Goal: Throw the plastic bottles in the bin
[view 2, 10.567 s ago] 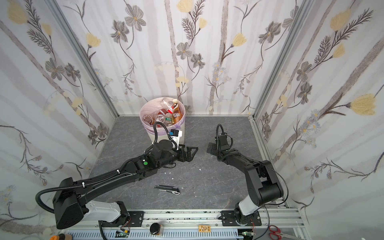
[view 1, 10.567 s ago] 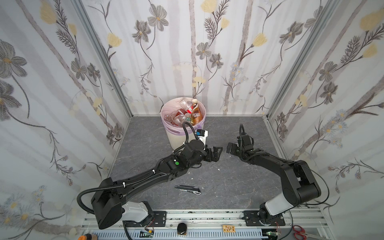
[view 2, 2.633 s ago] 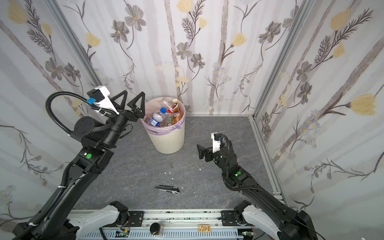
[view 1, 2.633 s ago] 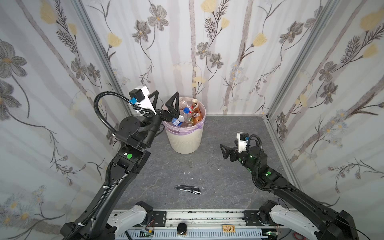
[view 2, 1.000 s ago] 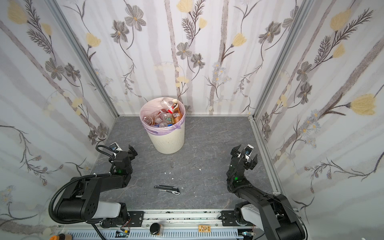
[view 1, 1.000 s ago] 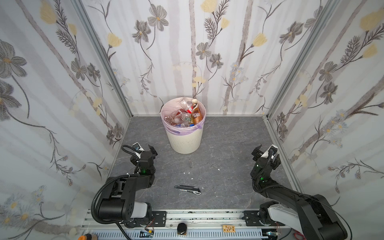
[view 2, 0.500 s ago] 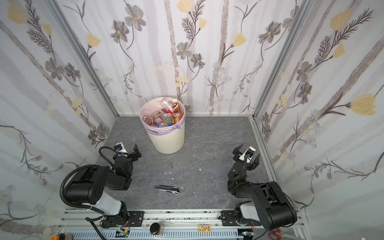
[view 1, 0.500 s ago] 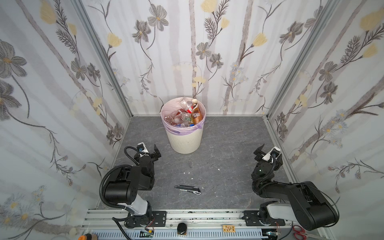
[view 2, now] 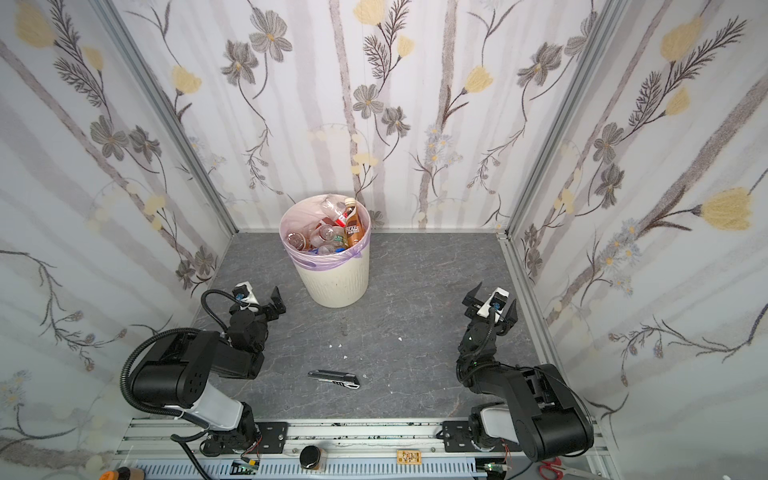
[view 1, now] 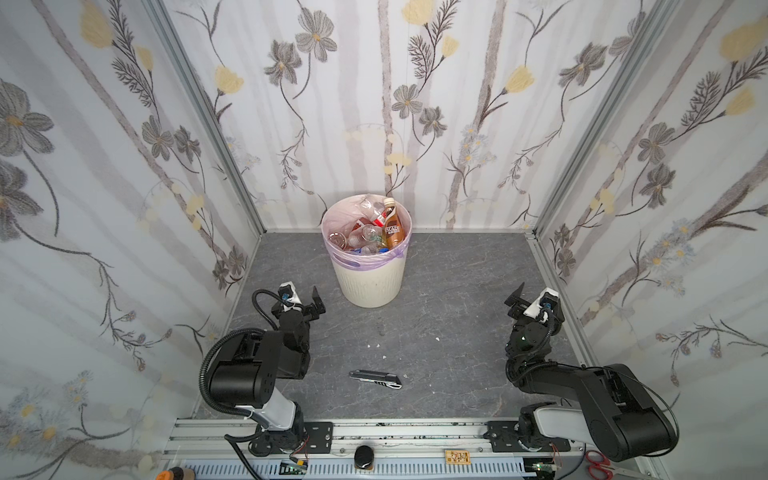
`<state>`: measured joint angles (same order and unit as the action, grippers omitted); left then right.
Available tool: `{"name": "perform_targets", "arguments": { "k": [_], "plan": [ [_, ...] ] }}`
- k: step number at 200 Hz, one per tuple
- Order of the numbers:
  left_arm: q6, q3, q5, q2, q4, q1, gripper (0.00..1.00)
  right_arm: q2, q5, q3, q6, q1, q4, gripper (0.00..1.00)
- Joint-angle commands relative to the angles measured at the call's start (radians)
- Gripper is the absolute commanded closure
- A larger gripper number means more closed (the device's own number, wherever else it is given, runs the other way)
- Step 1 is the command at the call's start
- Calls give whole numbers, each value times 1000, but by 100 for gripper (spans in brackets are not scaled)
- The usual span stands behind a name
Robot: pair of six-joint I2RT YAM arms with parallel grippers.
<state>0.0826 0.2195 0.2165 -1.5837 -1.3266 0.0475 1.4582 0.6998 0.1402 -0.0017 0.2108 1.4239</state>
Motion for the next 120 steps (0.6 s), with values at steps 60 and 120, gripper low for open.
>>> {"name": "perform_targets", "arguments": {
  "k": [60, 120],
  "plan": [
    [-7, 5, -1, -2, -36, 0, 0, 54, -419, 13, 83, -170, -16, 0],
    [-8, 6, 3, -1, -36, 2, 0, 48, -419, 37, 74, -165, -71, 0]
  ]
}}
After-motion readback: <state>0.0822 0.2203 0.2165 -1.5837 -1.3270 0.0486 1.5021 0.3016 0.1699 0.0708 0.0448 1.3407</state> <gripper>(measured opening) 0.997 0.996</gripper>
